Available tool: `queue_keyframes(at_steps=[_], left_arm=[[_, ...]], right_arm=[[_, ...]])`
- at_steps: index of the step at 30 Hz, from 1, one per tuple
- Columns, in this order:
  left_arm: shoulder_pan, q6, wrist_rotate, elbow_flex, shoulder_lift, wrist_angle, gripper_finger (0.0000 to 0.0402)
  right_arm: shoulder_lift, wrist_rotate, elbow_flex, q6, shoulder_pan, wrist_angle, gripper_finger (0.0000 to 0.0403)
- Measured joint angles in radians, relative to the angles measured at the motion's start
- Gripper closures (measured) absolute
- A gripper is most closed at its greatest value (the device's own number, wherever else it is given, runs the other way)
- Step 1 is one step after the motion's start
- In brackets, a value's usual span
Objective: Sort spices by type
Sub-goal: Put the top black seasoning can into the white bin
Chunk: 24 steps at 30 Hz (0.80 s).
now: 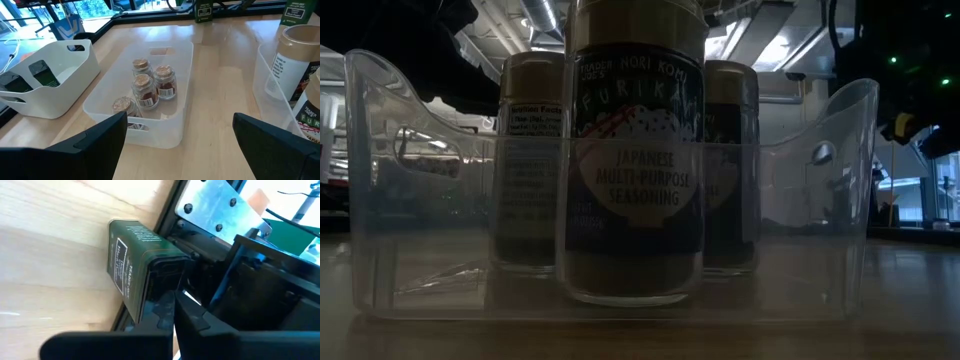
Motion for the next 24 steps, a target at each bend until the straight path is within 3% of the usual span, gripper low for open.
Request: queue_keyframes(at_steps=[24], left_arm=[[0.0,-0.001,0.0,0.0,0.0,0.001,0.0057]], right_arm=[[0.004,0.232,0.13,-0.234,-0.001,0.181,0.0397]])
